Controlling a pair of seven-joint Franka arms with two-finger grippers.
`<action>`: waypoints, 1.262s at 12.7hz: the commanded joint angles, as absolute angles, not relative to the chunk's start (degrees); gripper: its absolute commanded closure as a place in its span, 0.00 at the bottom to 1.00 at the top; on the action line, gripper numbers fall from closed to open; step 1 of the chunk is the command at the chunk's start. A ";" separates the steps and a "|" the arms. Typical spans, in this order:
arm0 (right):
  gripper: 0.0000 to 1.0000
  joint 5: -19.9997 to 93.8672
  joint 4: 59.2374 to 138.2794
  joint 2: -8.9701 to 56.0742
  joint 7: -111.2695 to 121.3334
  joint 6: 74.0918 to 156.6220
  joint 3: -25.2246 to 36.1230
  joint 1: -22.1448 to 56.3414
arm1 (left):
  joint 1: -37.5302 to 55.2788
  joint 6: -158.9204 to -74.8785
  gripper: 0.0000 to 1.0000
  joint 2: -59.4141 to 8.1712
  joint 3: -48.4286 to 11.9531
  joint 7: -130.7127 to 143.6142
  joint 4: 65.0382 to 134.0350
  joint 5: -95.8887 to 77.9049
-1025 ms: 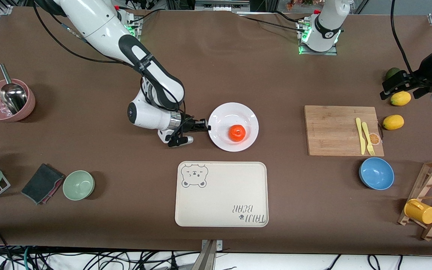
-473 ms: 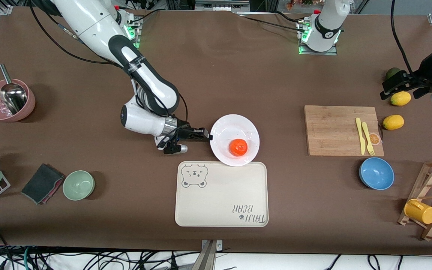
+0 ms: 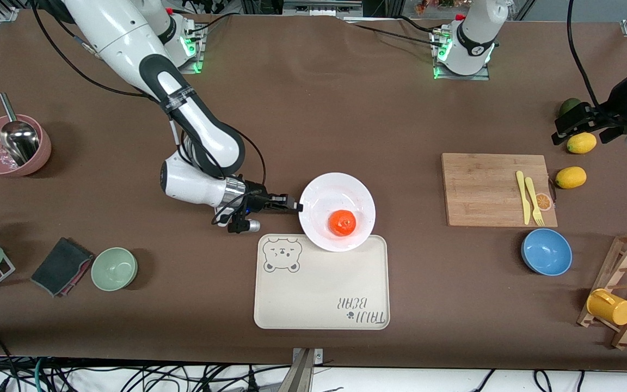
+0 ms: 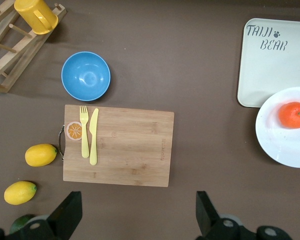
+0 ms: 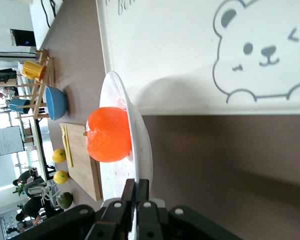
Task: Place orange and plate with both arms
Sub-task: 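Slide the plate with the right gripper onto the cream bear tray, then open the right gripper and release the plate rim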
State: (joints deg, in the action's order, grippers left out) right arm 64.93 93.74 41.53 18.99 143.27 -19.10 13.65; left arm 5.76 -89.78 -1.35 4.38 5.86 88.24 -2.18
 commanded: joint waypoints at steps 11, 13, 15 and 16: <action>1.00 65.92 59.24 66.35 18.54 145.02 -19.25 13.36 | 5.10 -88.51 0.00 -2.20 4.22 5.01 86.40 -3.43; 1.00 65.83 59.24 66.97 18.54 145.72 -18.72 13.45 | 5.10 -88.51 0.00 -2.20 4.22 5.01 86.40 -3.43; 1.00 65.74 59.24 67.93 18.72 145.81 -18.46 13.80 | 5.18 -88.51 0.00 -2.20 4.22 5.01 86.40 -3.43; 1.00 65.74 59.24 68.37 18.81 145.81 -18.02 13.89 | 5.19 -88.51 0.00 -2.20 4.22 5.01 86.40 -3.60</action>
